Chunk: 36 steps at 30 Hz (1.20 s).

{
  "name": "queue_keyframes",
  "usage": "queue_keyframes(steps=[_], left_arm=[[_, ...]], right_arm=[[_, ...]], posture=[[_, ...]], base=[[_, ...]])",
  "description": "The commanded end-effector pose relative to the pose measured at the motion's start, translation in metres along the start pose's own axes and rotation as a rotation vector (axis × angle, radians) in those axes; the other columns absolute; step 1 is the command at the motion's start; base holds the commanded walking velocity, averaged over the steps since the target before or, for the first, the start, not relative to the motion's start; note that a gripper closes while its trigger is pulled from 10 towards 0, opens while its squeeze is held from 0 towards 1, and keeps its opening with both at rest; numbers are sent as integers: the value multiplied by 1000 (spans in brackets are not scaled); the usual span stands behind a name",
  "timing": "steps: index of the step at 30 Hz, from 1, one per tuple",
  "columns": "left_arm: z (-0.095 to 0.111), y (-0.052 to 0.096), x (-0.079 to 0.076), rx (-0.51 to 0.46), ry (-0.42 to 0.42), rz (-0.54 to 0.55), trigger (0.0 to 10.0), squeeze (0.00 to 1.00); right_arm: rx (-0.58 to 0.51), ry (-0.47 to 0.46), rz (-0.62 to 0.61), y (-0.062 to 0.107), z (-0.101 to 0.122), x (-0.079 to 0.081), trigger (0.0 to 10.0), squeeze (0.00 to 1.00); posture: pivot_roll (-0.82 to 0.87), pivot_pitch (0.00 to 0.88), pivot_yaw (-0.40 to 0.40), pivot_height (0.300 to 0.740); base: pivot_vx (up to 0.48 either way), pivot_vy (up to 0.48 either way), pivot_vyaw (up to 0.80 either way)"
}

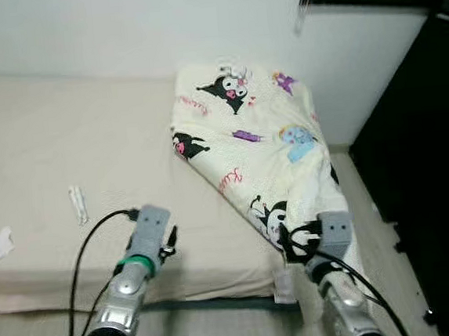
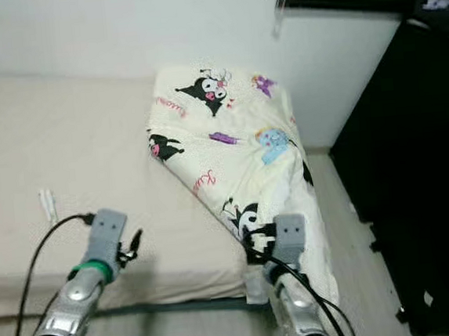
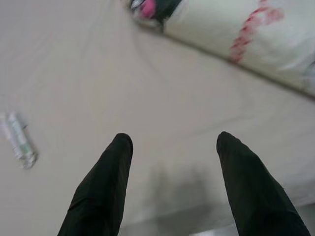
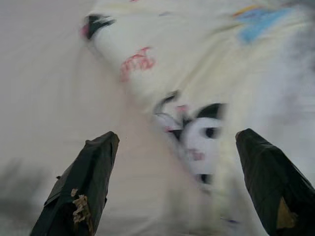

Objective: Clean up the room

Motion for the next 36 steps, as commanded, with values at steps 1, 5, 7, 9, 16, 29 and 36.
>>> queue_keyframes(steps=[1, 5, 7, 9, 16, 29, 36], left_arm=[[-8, 4, -7, 22, 2, -36, 10000, 0], [-12, 10, -13, 23, -88, -126, 10000, 0], [-13, 11, -14, 21, -99, -138, 10000, 0], [-13, 14, -15, 15, -108, -158, 10000, 0], [-9, 14, -15, -6, -80, -144, 10000, 0], [-4, 13, -23, -24, -65, -155, 10000, 0], [-2, 11, -23, -27, -58, -150, 10000, 0]], right_arm=[[-17, 2, -66, 2, 2, -18, 10000, 0], [-58, 30, -136, -2, 15, -38, 10000, 0], [-59, 31, -141, -2, 16, -40, 10000, 0], [-63, 41, -163, -2, 18, -46, 10000, 0], [-56, 51, -189, 0, 17, -51, 10000, 0], [-63, 54, -183, 0, 19, -51, 10000, 0], [-61, 56, -177, 0, 18, -49, 10000, 0]], posture=[[46, 61, 5, 740], [46, 61, 5, 740], [46, 61, 5, 740], [41, 69, 9, 740], [43, 72, 10, 735], [38, 70, 7, 680], [36, 65, 5, 650]], base=[[0, 0, 0], [0, 0, 0], [0, 0, 0], [0, 0, 0], [0, 0, 0], [0, 0, 0], [0, 0, 0]])
Point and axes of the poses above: a point about 5 cm out from each wrist's last joint towards the gripper, its own y axis pointing back from the gripper into the wrist, its own z axis along the axis of the wrist's last joint, x = y × z, the point moved 3 cm from there along -y, pointing out of the wrist towards the gripper, and after that the axes turned 13 degrees about y, right-handed, at the moved point
